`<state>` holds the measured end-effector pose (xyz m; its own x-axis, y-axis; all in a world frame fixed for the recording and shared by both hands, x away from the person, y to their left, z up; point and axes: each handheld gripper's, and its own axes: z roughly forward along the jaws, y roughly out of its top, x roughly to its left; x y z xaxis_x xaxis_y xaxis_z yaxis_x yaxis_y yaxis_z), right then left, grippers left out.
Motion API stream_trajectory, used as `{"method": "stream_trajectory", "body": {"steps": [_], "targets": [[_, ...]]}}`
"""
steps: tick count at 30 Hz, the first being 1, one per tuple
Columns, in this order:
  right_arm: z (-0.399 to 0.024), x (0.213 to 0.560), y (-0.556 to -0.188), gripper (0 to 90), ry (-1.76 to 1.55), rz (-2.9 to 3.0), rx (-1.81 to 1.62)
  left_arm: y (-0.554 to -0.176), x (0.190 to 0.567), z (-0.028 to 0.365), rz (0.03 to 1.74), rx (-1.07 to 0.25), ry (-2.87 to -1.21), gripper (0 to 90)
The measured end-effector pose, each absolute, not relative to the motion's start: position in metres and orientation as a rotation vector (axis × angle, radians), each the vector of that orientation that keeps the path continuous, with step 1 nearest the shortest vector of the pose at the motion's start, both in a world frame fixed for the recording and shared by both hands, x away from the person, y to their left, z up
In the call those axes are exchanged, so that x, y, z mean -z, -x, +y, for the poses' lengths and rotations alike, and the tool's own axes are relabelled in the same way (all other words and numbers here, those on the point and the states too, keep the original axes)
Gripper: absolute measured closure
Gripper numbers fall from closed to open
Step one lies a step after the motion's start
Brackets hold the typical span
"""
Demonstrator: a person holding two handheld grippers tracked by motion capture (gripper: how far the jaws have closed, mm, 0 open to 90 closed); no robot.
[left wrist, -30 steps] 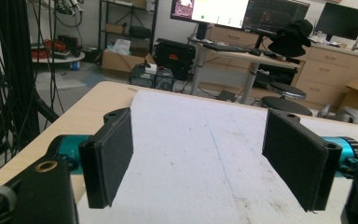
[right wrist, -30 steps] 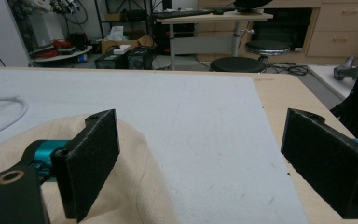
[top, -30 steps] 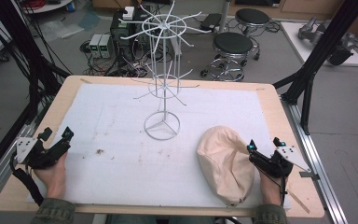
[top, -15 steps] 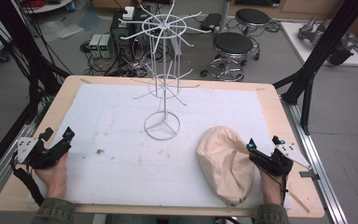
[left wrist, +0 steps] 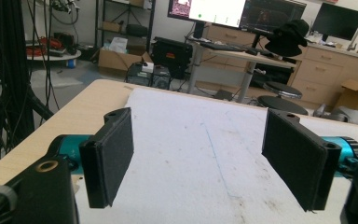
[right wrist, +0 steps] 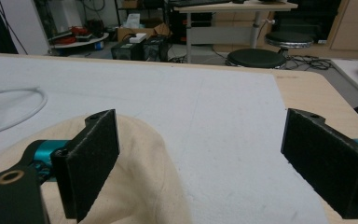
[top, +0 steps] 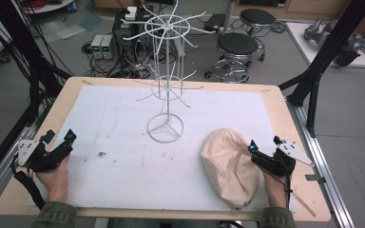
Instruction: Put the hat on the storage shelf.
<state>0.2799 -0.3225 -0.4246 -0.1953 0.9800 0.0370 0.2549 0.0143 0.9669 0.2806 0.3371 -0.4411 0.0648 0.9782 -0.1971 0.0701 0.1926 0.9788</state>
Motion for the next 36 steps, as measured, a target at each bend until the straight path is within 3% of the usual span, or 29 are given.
{"method": "stream_trajectory", "body": {"steps": [28, 36], "targets": [[-0.279, 0.435, -0.316, 10.7, -1.231, 1.945, -0.914, -0.281, 0.442, 0.335, 1.289, -0.967, -1.156, 25.1], [-0.285, 0.442, -0.321, 21.9, -1.281, 1.975, -0.774, -0.281, 0.443, 0.335, 1.289, -0.963, -1.156, 25.1]]}}
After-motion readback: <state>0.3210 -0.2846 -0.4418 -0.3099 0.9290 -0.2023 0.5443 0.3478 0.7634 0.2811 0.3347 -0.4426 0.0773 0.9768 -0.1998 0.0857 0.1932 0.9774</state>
